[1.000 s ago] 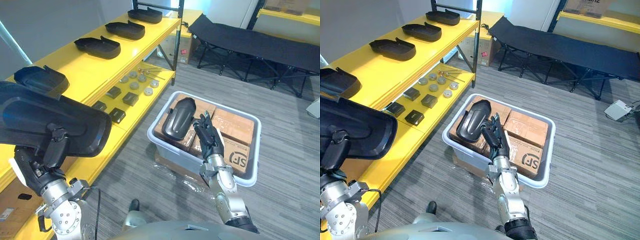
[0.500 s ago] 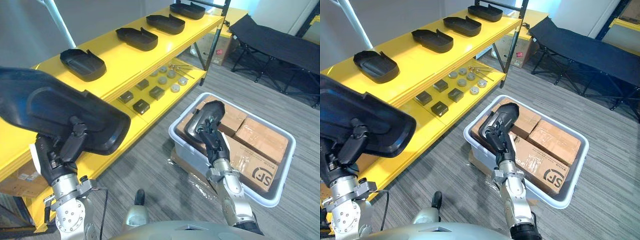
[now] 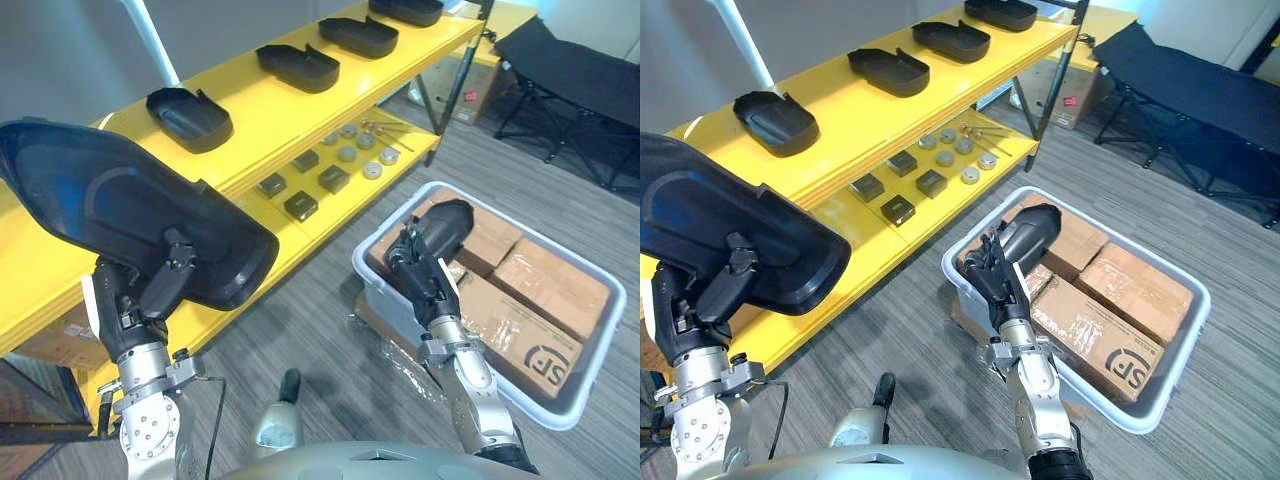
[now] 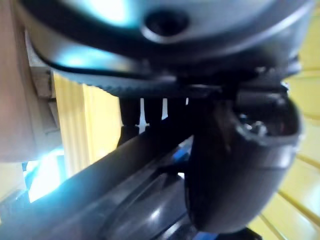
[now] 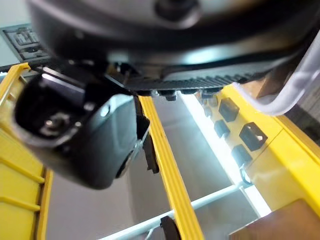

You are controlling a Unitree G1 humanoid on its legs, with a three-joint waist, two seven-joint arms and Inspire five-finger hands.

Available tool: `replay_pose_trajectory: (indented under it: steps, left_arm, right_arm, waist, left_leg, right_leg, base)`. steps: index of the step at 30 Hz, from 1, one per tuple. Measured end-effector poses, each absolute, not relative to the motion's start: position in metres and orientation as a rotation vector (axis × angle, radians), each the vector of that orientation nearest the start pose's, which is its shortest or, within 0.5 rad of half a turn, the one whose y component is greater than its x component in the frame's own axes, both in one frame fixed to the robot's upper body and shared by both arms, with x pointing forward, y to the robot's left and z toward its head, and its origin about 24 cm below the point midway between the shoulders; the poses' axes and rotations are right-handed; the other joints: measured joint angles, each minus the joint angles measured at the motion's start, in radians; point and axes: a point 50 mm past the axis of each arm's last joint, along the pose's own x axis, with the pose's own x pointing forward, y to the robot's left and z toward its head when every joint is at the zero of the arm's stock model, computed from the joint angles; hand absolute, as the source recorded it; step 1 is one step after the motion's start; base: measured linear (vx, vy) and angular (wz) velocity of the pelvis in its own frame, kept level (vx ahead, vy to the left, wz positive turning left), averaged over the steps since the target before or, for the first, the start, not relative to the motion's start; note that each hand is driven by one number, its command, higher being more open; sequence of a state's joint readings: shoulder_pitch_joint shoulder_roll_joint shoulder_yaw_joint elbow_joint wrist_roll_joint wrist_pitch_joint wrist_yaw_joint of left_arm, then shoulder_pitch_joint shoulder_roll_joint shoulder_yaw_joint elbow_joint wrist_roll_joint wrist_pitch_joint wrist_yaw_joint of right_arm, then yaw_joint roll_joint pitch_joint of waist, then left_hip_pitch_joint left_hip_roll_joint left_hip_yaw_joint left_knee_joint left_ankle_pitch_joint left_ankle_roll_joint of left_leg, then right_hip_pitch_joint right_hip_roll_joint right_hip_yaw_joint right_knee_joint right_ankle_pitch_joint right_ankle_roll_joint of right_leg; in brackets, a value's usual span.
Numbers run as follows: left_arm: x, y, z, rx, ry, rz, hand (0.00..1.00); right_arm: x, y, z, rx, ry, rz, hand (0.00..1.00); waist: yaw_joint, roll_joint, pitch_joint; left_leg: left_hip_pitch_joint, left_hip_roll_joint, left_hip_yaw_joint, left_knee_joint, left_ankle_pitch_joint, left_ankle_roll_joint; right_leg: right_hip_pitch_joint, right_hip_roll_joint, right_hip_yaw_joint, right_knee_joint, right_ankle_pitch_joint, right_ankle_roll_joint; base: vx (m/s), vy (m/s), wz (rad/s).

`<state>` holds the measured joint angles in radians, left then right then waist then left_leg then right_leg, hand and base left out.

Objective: Walk over and take three plastic housings, then place them on the shelf

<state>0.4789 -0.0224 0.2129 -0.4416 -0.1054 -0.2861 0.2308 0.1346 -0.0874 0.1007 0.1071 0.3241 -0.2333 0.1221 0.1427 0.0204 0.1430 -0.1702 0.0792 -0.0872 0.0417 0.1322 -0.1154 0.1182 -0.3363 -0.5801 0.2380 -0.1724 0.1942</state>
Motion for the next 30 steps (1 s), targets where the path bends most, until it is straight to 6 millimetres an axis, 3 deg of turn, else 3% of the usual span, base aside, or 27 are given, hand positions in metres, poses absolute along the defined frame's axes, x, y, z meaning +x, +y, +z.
replay_pose_trajectory:
  steps: [2, 3, 4, 6, 7, 8, 9, 10, 11, 12, 13, 15, 16, 18, 19, 20, 21, 23, 26, 30]
  left_arm:
    - [0.138, 0.236, 0.082, 0.035, -0.286, 0.580, 0.00]
    - [0.137, 0.239, 0.084, 0.068, -0.293, 0.590, 0.00]
    - [0.136, 0.240, 0.086, 0.083, -0.298, 0.593, 0.00]
    - [0.134, 0.242, 0.089, 0.101, -0.315, 0.604, 0.00]
    - [0.132, 0.245, 0.094, 0.115, -0.340, 0.625, 0.00]
    - [0.133, 0.247, 0.099, 0.128, -0.366, 0.640, 0.00]
    - [0.134, 0.249, 0.101, 0.135, -0.377, 0.641, 0.00]
    - [0.140, 0.251, 0.105, 0.143, -0.402, 0.636, 0.00]
    - [0.143, 0.253, 0.106, 0.138, -0.415, 0.642, 0.00]
    - [0.148, 0.253, 0.108, 0.120, -0.433, 0.655, 0.00]
    - [0.153, 0.252, 0.110, 0.104, -0.451, 0.658, 0.00]
    - [0.168, 0.248, 0.113, 0.069, -0.482, 0.645, 0.00]
    - [0.172, 0.248, 0.112, 0.064, -0.479, 0.642, 0.00]
    - [0.176, 0.244, 0.105, 0.064, -0.446, 0.620, 0.00]
    - [0.175, 0.244, 0.103, 0.063, -0.435, 0.620, 0.00]
    - [0.173, 0.238, 0.093, 0.029, -0.390, 0.624, 0.00]
    - [0.168, 0.235, 0.087, 0.018, -0.359, 0.620, 0.00]
    - [0.167, 0.233, 0.086, 0.015, -0.352, 0.604, 0.00]
    - [0.167, 0.232, 0.088, 0.017, -0.365, 0.581, 0.00]
    - [0.169, 0.229, 0.088, 0.019, -0.366, 0.564, 0.00]
  right_arm:
    - [0.223, -0.145, 0.012, 0.255, -0.012, 0.128, 1.00]
    - [0.223, -0.144, 0.013, 0.255, -0.018, 0.133, 1.00]
    - [0.224, -0.144, 0.013, 0.251, -0.022, 0.133, 1.00]
    - [0.226, -0.144, 0.016, 0.244, -0.033, 0.139, 1.00]
    - [0.229, -0.141, 0.019, 0.245, -0.054, 0.152, 1.00]
    - [0.231, -0.139, 0.023, 0.247, -0.078, 0.155, 1.00]
    - [0.232, -0.139, 0.024, 0.249, -0.086, 0.153, 1.00]
    - [0.233, -0.137, 0.026, 0.258, -0.098, 0.147, 1.00]
    - [0.235, -0.136, 0.028, 0.254, -0.104, 0.152, 1.00]
    - [0.237, -0.137, 0.030, 0.245, -0.114, 0.157, 1.00]
    - [0.237, -0.138, 0.033, 0.240, -0.126, 0.156, 1.00]
    - [0.237, -0.146, 0.047, 0.229, -0.187, 0.139, 1.00]
    - [0.238, -0.150, 0.050, 0.223, -0.202, 0.131, 1.00]
    - [0.237, -0.162, 0.062, 0.198, -0.255, 0.104, 1.00]
    - [0.237, -0.165, 0.065, 0.193, -0.269, 0.096, 1.00]
    - [0.237, -0.174, 0.070, 0.170, -0.288, 0.074, 1.00]
    - [0.237, -0.184, 0.072, 0.141, -0.296, 0.056, 1.00]
    - [0.236, -0.195, 0.074, 0.119, -0.301, 0.018, 1.00]
    - [0.238, -0.203, 0.078, 0.111, -0.322, -0.008, 1.00]
    - [0.237, -0.200, 0.075, 0.143, -0.318, -0.033, 1.00]
  waist:
    - [0.019, -0.023, 0.004]
    - [0.024, -0.040, 0.010]
    - [0.024, -0.040, 0.010]
    - [0.027, -0.030, 0.004]
    - [0.032, -0.036, 0.002]
    - [0.029, -0.040, 0.000]
    - [0.016, -0.038, 0.001]
    - [-0.001, -0.030, 0.006]
    - [-0.012, -0.028, 0.008]
    - [-0.016, -0.023, 0.012]
    - [-0.022, -0.019, 0.014]
    - [-0.070, -0.010, 0.018]
    - [-0.082, -0.011, 0.018]
    - [-0.103, -0.067, -0.007]
    - [-0.105, -0.087, -0.015]
    - [-0.105, -0.045, -0.016]
    - [-0.101, -0.017, -0.022]
    - [-0.090, 0.012, -0.033]
    - [-0.082, 0.011, -0.033]
    - [-0.086, 0.010, -0.033]
  left_leg:
    - [-0.032, -0.027, -0.003, 0.063, -0.040, 0.002]
    - [-0.045, -0.056, 0.001, 0.117, -0.079, 0.019]
    - [-0.055, -0.063, -0.006, 0.145, -0.102, 0.021]
    - [-0.065, -0.072, -0.031, 0.177, -0.129, 0.039]
    - [-0.064, -0.076, -0.036, 0.181, -0.142, 0.054]
    - [-0.060, -0.087, -0.059, 0.181, -0.150, 0.068]
    - [-0.055, -0.092, -0.081, 0.178, -0.152, 0.075]
    - [-0.037, -0.095, -0.137, 0.162, -0.154, 0.086]
    - [-0.012, -0.098, -0.163, 0.143, -0.152, 0.091]
    - [0.027, -0.099, -0.187, 0.121, -0.157, 0.098]
    - [0.048, -0.100, -0.208, 0.113, -0.162, 0.099]
    - [0.066, -0.111, -0.293, 0.113, -0.173, 0.097]
    - [0.072, -0.117, -0.317, 0.113, -0.175, 0.092]
    - [0.084, -0.177, -0.382, 0.119, -0.198, 0.065]
    - [0.087, -0.192, -0.390, 0.124, -0.213, 0.056]
    - [0.082, -0.158, -0.365, 0.148, -0.233, 0.051]
    - [0.069, -0.109, -0.306, 0.163, -0.240, 0.043]
    - [0.071, -0.060, -0.202, 0.140, -0.234, 0.037]
    - [0.094, -0.027, -0.141, 0.078, -0.206, 0.022]
    - [0.114, -0.033, -0.113, 0.072, -0.206, 0.024]
  right_leg:
    - [0.018, -0.021, -0.018, -0.009, 0.001, -0.001]
    - [0.053, -0.038, -0.043, -0.011, 0.020, 0.016]
    - [0.052, -0.050, -0.040, 0.018, 0.027, 0.010]
    - [-0.019, -0.074, 0.050, 0.174, 0.078, -0.064]
    - [-0.070, -0.074, 0.149, 0.246, 0.135, -0.087]
    - [-0.121, -0.075, 0.229, 0.328, 0.211, -0.082]
    - [-0.141, -0.076, 0.255, 0.375, 0.231, -0.075]
    - [-0.178, -0.049, 0.287, 0.458, 0.102, -0.067]
    - [-0.205, -0.016, 0.310, 0.493, 0.005, -0.093]
    - [-0.243, 0.044, 0.346, 0.487, -0.055, -0.122]
    - [-0.273, 0.092, 0.384, 0.451, -0.072, -0.150]
    - [-0.336, 0.194, 0.513, 0.334, -0.076, -0.156]
    - [-0.350, 0.213, 0.549, 0.291, -0.069, -0.148]
    - [-0.352, 0.193, 0.585, 0.098, 0.006, -0.157]
    - [-0.346, 0.181, 0.593, 0.092, 0.080, -0.124]
    - [-0.305, 0.190, 0.541, 0.067, 0.076, -0.115]
    - [-0.272, 0.214, 0.500, 0.020, 0.090, -0.129]
    - [-0.233, 0.240, 0.456, -0.030, 0.104, -0.141]
    - [-0.218, 0.258, 0.432, -0.049, 0.106, -0.145]
    - [-0.200, 0.246, 0.449, -0.060, 0.106, -0.144]
  base:
    - [0.10, 0.064, 0.35]
    - [0.13, 0.084, 0.47]
    - [0.13, 0.146, 0.61]
    - [0.12, 0.169, 0.43]
    - [0.19, 0.163, 0.32]
    - [0.21, 0.149, 0.44]
    - [0.24, 0.075, 0.77]
    - [0.24, 0.012, 0.85]
    - [0.25, 0.001, 0.86]
    - [0.24, 0.022, 0.64]
    - [0.23, -0.013, 0.75]
    - [0.23, -0.115, 1.23]
    - [0.25, -0.257, 1.61]
    - [0.22, -0.279, 1.25]
    - [0.20, -0.273, 0.89]
    - [0.22, -0.282, 0.86]
    - [0.22, -0.240, 0.75]
    - [0.22, -0.162, 0.57]
    - [0.18, -0.091, 0.27]
    - [0.08, 0.039, -0.09]
